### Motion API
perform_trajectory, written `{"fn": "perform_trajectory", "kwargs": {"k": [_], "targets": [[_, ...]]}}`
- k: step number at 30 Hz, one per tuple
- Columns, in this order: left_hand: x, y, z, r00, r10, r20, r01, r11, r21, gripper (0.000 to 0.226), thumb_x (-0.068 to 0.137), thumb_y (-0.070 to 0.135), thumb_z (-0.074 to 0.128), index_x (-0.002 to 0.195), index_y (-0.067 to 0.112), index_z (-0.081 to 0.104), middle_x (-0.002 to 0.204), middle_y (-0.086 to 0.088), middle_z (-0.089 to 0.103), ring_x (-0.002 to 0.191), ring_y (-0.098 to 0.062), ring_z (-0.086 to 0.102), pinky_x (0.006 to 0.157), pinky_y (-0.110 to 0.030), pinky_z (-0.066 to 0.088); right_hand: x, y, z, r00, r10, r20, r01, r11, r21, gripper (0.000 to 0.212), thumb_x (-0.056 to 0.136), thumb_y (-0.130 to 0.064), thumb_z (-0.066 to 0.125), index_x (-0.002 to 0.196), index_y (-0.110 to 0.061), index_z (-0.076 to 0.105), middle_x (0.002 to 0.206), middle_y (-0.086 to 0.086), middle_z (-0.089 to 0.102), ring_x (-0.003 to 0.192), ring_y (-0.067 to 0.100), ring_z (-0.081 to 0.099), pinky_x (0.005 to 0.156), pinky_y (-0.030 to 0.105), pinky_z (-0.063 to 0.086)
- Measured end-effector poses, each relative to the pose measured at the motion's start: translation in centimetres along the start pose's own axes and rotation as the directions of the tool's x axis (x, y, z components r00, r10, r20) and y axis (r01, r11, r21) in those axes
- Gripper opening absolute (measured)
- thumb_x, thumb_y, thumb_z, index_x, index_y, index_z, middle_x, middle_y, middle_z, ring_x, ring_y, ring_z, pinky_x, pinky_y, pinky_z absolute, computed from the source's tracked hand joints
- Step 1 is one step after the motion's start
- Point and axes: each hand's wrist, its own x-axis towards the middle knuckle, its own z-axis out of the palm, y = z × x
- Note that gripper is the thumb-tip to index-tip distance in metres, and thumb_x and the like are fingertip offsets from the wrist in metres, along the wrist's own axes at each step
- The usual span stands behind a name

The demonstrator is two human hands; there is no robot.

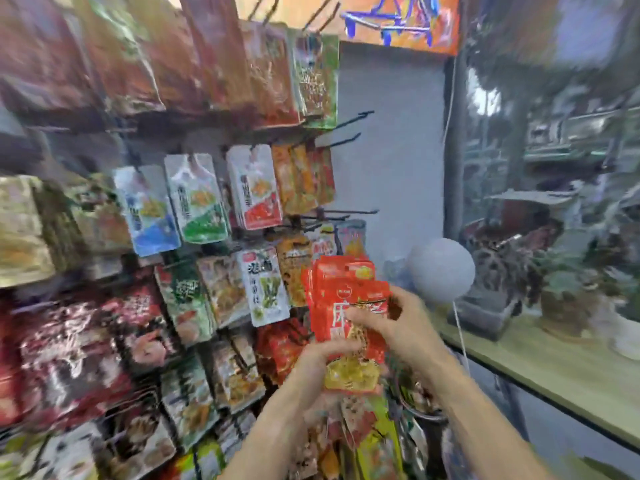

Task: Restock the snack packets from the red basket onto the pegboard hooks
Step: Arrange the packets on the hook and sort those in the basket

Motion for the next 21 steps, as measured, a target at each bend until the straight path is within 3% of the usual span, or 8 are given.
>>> {"fn": "perform_trajectory", "kwargs": {"k": [2,4,7,10,13,16,18,21], "targets": [[0.7,1.3,0.3,0.998,0.057,-0.03,-0.056,0.998,0.04,0.045,0.077,0.0,0.075,0.121,-0.005,0.069,0.1,-0.03,0.072,0.076,-0.041,0.074,0.062,-0.047,0.063,0.9,-1.0,0.1,0.997,-0.053,-0.055,0.055,0.998,0.038,0.059,0.067,-0.018,0.097,0.118,-0.02,0.066,0.099,-0.002,0.079,0.09,0.014,0.076,0.073,0.023,0.06],[1.4,2.6,0.8,0.994,0.099,-0.045,-0.097,0.994,0.051,0.059,0.077,0.011,0.08,0.132,-0.002,0.065,0.115,-0.033,0.069,0.09,-0.043,0.072,0.076,-0.053,0.063,1.8,-1.9,0.1,0.991,-0.105,-0.081,0.108,0.994,0.029,0.07,0.066,-0.019,0.097,0.123,-0.025,0.057,0.105,-0.005,0.074,0.087,0.003,0.073,0.069,0.018,0.057],[2.5,4.0,1.5,0.978,0.184,-0.099,-0.182,0.983,0.023,0.048,0.091,0.033,0.075,0.131,0.006,0.072,0.13,-0.027,0.069,0.106,-0.043,0.07,0.094,-0.058,0.055,3.5,-3.0,0.2,0.984,-0.165,-0.066,0.169,0.985,0.048,0.061,0.07,-0.016,0.095,0.118,-0.028,0.06,0.106,-0.006,0.073,0.086,-0.002,0.071,0.071,0.019,0.058],[3.6,5.2,2.1,0.955,0.246,-0.164,-0.262,0.962,-0.082,0.046,0.099,0.04,0.061,0.128,0.008,0.074,0.135,-0.024,0.068,0.118,-0.042,0.068,0.11,-0.064,0.044,5.1,-3.9,0.4,0.973,-0.221,-0.063,0.226,0.97,0.089,0.054,0.071,-0.018,0.094,0.115,-0.025,0.063,0.102,-0.009,0.074,0.086,-0.005,0.07,0.072,0.015,0.056],[4.3,6.5,3.1,0.941,0.288,-0.18,-0.313,0.94,-0.133,0.043,0.101,0.038,0.055,0.12,0.007,0.079,0.132,-0.022,0.071,0.118,-0.036,0.071,0.104,-0.051,0.054,7.0,-3.8,0.9,0.965,-0.246,-0.095,0.256,0.959,0.118,0.051,0.073,-0.02,0.094,0.114,-0.026,0.064,0.105,-0.008,0.075,0.091,0.0,0.072,0.082,0.023,0.059],[5.5,7.5,3.4,0.922,0.32,-0.22,-0.348,0.932,-0.105,0.043,0.102,0.04,0.055,0.119,0.009,0.079,0.131,-0.02,0.072,0.118,-0.035,0.072,0.106,-0.051,0.054,9.0,-3.5,1.3,0.954,-0.248,-0.171,0.276,0.946,0.172,0.048,0.075,-0.014,0.092,0.11,-0.028,0.061,0.105,-0.007,0.075,0.093,0.005,0.074,0.085,0.026,0.06],[6.5,8.2,3.3,0.907,0.343,-0.242,-0.369,0.927,-0.071,0.042,0.1,0.041,0.058,0.122,0.011,0.079,0.132,-0.019,0.071,0.122,-0.035,0.07,0.111,-0.052,0.049,10.4,-3.5,1.4,0.947,-0.244,-0.21,0.288,0.933,0.215,0.054,0.077,-0.012,0.091,0.112,-0.031,0.054,0.108,-0.003,0.074,0.094,0.006,0.074,0.087,0.03,0.061],[7.9,9.8,4.2,0.882,0.376,-0.282,-0.393,0.919,-0.003,0.043,0.101,0.041,0.06,0.125,0.011,0.077,0.127,-0.016,0.075,0.117,-0.033,0.073,0.101,-0.048,0.056,12.5,-4.2,1.3,0.94,-0.255,-0.228,0.315,0.905,0.287,0.066,0.081,-0.006,0.087,0.12,-0.027,0.038,0.111,0.007,0.07,0.095,0.01,0.075,0.085,0.032,0.061]]}}
